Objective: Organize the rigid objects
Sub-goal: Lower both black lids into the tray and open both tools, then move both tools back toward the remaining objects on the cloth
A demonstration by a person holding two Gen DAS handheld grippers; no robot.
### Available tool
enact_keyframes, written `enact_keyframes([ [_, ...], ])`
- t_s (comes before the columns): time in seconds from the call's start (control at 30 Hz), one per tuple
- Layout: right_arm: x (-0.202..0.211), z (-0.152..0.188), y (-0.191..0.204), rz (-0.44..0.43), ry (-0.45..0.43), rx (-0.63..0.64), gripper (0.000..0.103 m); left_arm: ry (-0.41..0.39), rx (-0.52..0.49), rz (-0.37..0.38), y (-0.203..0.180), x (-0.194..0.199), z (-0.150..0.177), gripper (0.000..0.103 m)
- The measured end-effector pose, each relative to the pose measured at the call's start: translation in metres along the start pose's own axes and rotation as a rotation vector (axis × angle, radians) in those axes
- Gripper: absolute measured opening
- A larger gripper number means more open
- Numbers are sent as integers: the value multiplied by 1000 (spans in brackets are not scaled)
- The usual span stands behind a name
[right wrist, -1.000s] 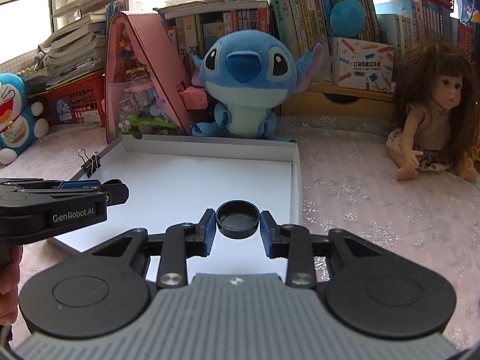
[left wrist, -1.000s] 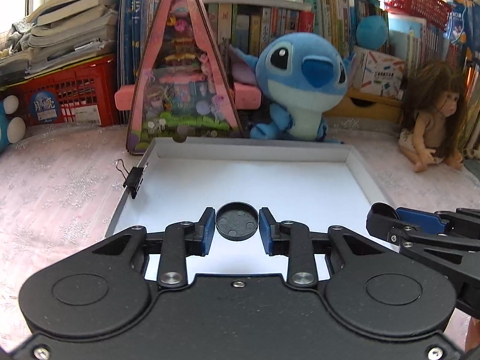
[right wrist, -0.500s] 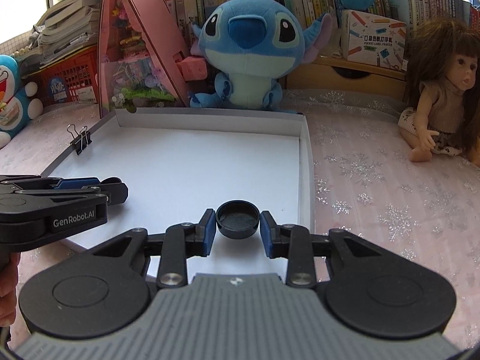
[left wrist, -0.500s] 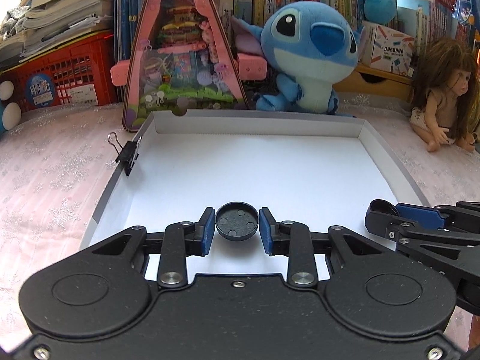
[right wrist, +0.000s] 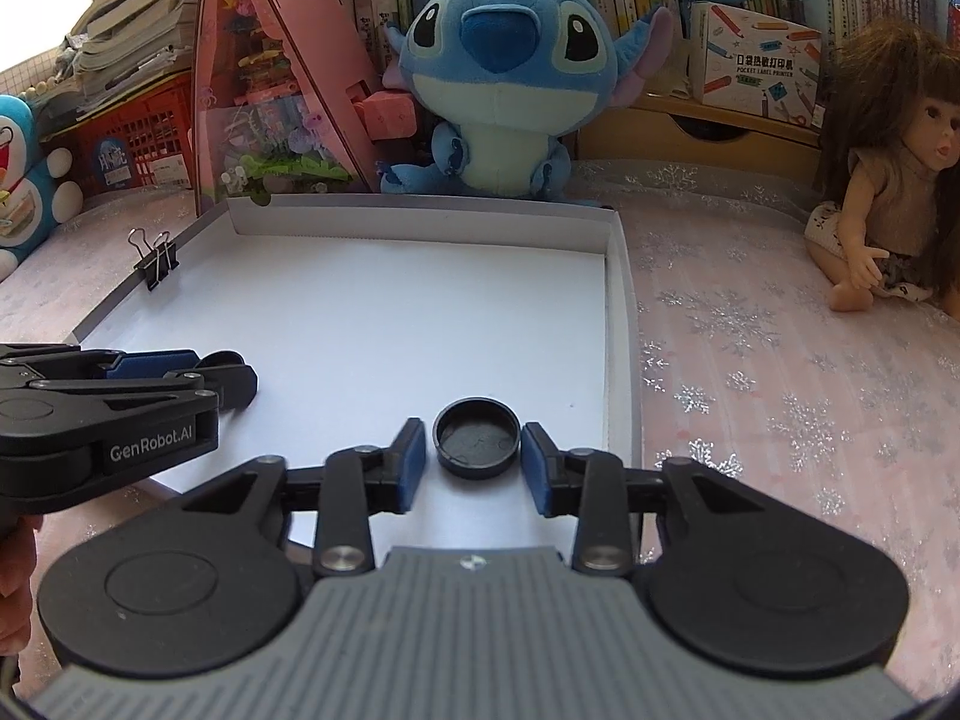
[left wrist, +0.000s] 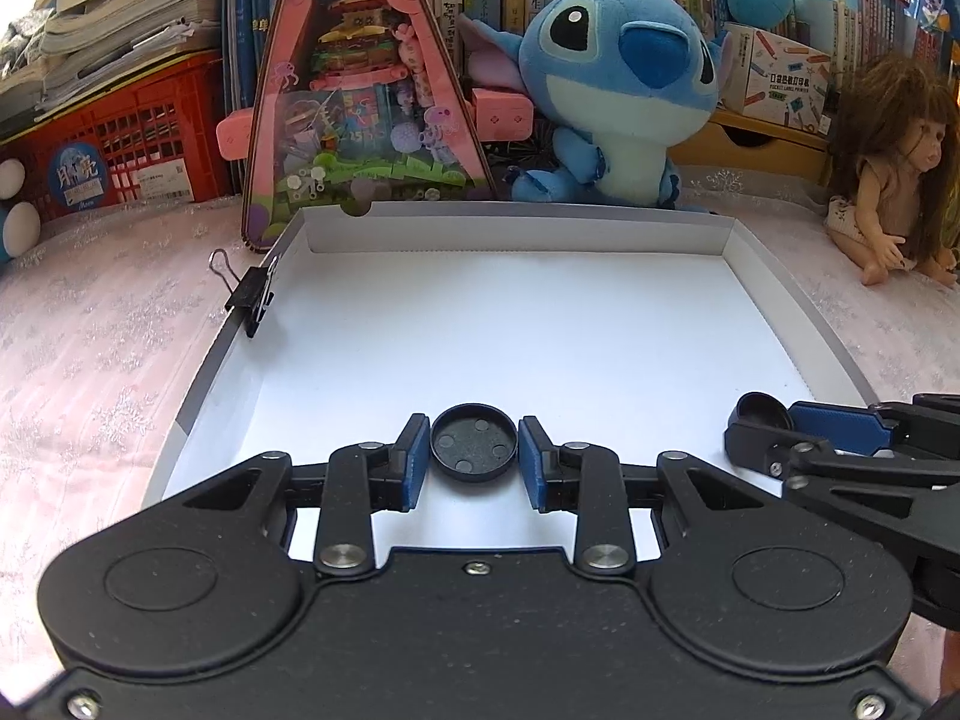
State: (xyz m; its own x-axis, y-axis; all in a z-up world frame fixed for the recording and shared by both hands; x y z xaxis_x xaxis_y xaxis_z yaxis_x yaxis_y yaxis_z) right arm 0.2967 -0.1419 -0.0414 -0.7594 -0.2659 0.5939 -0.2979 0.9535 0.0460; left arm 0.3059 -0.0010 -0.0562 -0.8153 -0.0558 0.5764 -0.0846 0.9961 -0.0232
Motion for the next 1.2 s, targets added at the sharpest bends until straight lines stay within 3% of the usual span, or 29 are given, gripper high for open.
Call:
enact_keyframes([
  [0.1,7,-2,0,-1,-20,5,62,-6,26,7,3,7,-2,50],
  [0.5,53,-8,0,-24,-123,16,87,-81,6,51,9,64,0,81],
  [0.93,102,15,0,-60,-166,5,96,-153,-24,106,6,131,25,89],
  [1.2,129,43,0,7,-214,17,96,-222,-26,117,11,164,48,91],
])
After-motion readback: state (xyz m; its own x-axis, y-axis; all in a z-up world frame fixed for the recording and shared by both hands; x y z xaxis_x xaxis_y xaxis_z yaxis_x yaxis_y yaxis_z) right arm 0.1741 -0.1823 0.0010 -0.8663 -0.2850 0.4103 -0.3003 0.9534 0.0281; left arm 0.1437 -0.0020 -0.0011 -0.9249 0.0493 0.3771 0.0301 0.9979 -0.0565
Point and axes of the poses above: each gripper's, at about its wrist camera, not at the fingertips, and x roughly against the way its jaws point, y to its left, z to its underside, the point moved 8 cm from there along -x, roughly the way its jaws point, and after that the axes turned 8 degrees about -y, right-handed, at the moved point
